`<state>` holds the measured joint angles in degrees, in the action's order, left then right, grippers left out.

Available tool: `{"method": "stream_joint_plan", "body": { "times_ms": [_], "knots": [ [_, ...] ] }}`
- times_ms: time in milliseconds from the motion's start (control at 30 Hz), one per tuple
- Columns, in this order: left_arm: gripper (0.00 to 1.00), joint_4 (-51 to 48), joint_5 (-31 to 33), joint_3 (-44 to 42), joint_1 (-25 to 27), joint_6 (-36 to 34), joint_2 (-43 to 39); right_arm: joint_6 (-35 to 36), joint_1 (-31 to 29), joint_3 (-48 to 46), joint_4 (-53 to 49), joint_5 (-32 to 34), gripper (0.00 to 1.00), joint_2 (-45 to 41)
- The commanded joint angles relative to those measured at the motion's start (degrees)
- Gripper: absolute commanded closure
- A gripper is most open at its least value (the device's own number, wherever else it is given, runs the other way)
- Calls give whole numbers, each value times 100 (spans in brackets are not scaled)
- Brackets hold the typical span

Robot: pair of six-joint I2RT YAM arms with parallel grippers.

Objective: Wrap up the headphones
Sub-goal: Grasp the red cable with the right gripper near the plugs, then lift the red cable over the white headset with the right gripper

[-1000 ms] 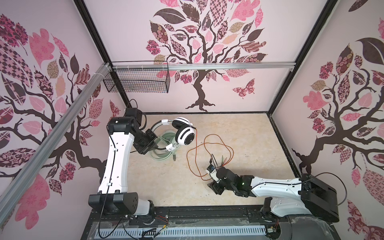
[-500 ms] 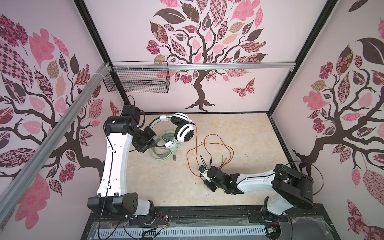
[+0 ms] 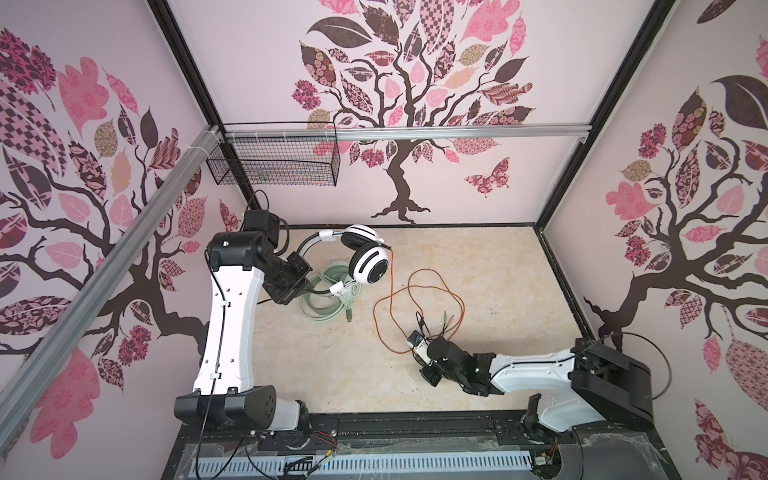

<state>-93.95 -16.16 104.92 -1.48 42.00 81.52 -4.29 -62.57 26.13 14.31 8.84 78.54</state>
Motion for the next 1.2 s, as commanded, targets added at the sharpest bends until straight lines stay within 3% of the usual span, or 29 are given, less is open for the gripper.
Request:
{"method": "stream_joint_plan", "body": {
  "times_ms": [0,167,267,433,600,700,900,1033,1167],
  "knots": [
    [100,422,201,-44,-13,-25,-142,-319,-19,-129,-416,-802,100,-835],
    [100,935,767,-846,12,-43,-210,-599,-29,-80,-1483,-1701,100,-1755],
    [100,1084,1386,-1168,231,-55,-276,-776,-42,57,-2176,-1411,100,-2439],
    [100,970,3344,-1488,1142,136,-386,-736,-42,635,-3267,-669,100,-3396],
    [100,1182,4125,-2183,1868,130,-625,-548,-45,1396,-3992,-359,100,-3344],
    [100,1542,4356,-2710,2365,31,-999,-487,-45,1815,-4303,-123,100,-3188],
    [100,2188,4002,-3433,3050,-305,-1576,-333,-45,2432,-4595,356,100,-3079],
    [100,2280,4020,-3661,3282,-468,-1785,-293,-45,3133,-4996,1144,100,-3084],
    [100,2359,3876,-3828,3339,-541,-1858,-28,-43,3703,-5107,1430,100,-2976]
  ]
}}
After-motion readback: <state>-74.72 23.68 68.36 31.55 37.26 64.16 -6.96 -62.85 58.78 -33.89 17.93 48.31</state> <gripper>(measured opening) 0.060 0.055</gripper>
